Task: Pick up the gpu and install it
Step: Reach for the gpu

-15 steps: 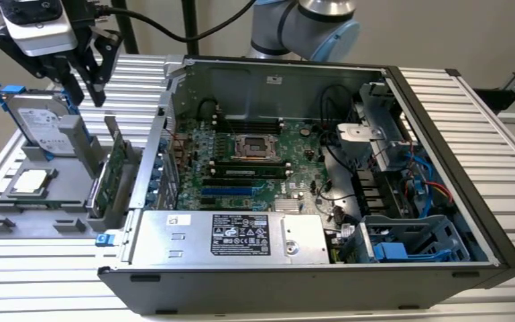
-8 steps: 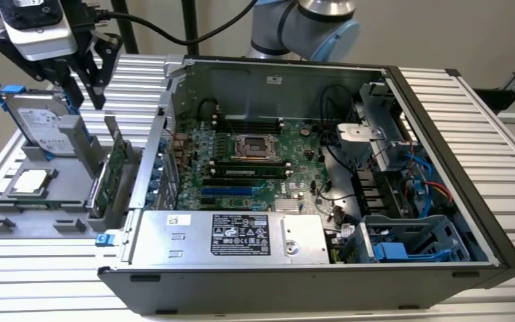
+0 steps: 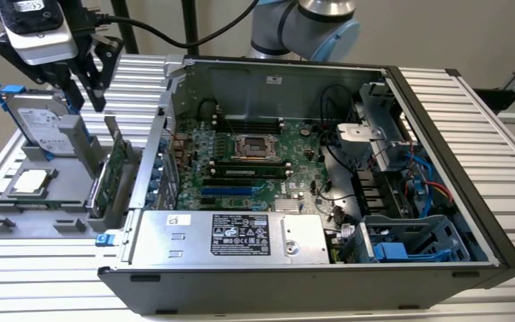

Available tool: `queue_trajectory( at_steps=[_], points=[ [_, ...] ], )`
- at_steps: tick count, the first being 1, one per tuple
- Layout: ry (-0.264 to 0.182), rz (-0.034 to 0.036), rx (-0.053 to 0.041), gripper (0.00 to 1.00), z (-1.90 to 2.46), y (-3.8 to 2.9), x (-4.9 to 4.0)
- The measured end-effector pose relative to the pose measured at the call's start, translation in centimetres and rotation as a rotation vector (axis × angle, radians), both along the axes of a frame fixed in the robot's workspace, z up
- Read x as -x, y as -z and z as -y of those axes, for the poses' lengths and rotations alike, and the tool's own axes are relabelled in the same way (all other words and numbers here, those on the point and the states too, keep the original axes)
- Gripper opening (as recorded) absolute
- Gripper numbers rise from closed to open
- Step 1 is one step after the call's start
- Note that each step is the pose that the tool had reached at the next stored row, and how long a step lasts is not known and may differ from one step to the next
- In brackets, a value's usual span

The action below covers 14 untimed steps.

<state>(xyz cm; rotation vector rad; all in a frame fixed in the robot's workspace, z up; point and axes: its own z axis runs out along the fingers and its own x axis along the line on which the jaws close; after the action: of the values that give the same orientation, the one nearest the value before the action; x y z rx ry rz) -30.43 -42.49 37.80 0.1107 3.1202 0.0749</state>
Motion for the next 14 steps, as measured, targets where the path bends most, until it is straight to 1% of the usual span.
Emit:
queue_trajectory(
  at_steps=[14],
  points=[
    [0.000, -0.0001, 0.0000, 0.00, 0.16, 0.45, 0.00]
  ],
)
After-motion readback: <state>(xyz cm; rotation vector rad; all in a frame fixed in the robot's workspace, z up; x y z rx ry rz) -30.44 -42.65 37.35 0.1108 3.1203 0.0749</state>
